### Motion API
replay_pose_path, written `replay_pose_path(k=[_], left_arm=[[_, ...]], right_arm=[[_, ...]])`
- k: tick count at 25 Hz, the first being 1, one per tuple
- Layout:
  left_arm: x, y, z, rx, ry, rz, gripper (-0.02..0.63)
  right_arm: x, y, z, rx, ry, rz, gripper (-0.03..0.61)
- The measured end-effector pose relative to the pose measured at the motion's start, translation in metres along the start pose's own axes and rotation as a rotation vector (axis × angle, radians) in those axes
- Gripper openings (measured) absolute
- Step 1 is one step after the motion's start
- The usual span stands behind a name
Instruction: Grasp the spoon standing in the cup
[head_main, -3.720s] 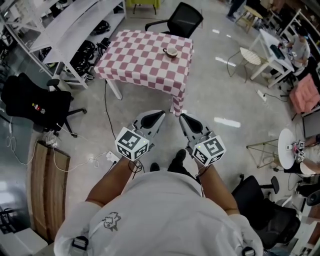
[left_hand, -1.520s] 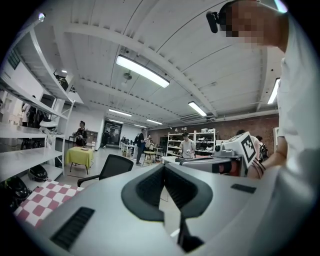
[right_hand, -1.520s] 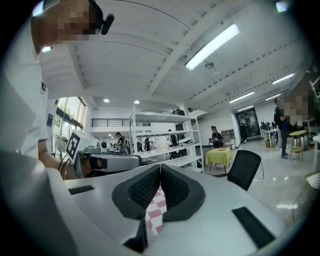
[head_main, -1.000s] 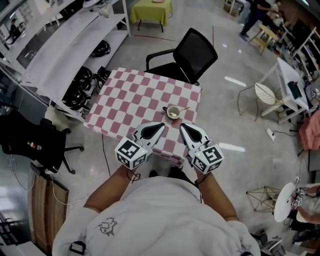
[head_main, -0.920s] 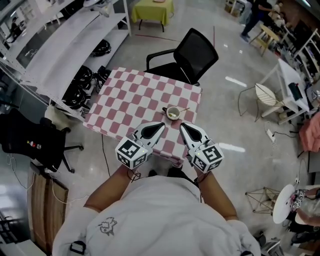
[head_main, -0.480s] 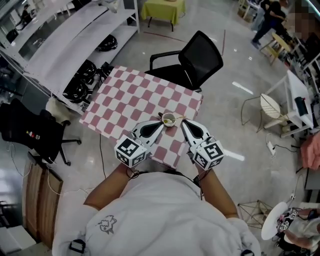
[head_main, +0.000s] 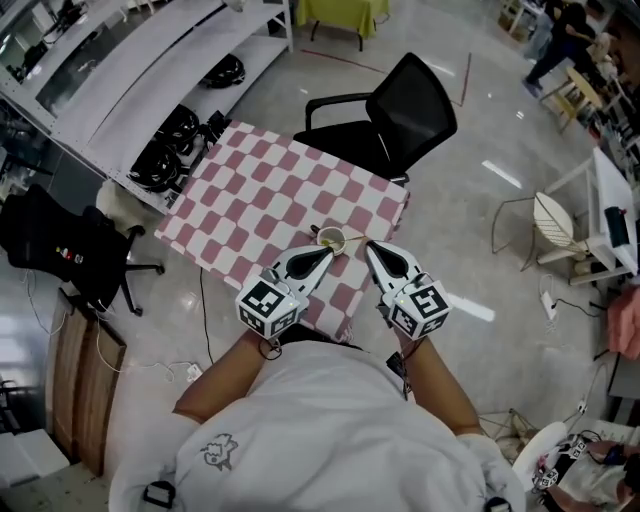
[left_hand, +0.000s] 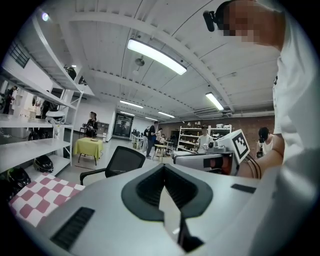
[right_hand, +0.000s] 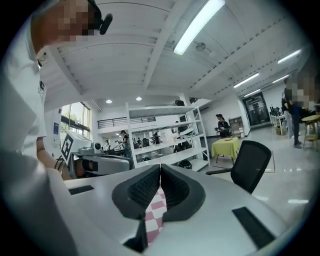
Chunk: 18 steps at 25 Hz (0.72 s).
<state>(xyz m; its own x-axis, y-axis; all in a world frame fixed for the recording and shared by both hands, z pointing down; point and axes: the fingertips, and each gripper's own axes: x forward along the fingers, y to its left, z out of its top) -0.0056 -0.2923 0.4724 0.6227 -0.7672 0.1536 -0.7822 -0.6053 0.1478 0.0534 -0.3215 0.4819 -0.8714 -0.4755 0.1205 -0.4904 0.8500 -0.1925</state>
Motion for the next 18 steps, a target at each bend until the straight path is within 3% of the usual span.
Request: replay_pose_path(k=[18], left_arm=[[0.058,0.066,-0.023,-0.036,0.075,-0.023,0.014]], right_arm=[[0.040,-0.068,-0.034,0.100,0.056,-0.072,0.032]])
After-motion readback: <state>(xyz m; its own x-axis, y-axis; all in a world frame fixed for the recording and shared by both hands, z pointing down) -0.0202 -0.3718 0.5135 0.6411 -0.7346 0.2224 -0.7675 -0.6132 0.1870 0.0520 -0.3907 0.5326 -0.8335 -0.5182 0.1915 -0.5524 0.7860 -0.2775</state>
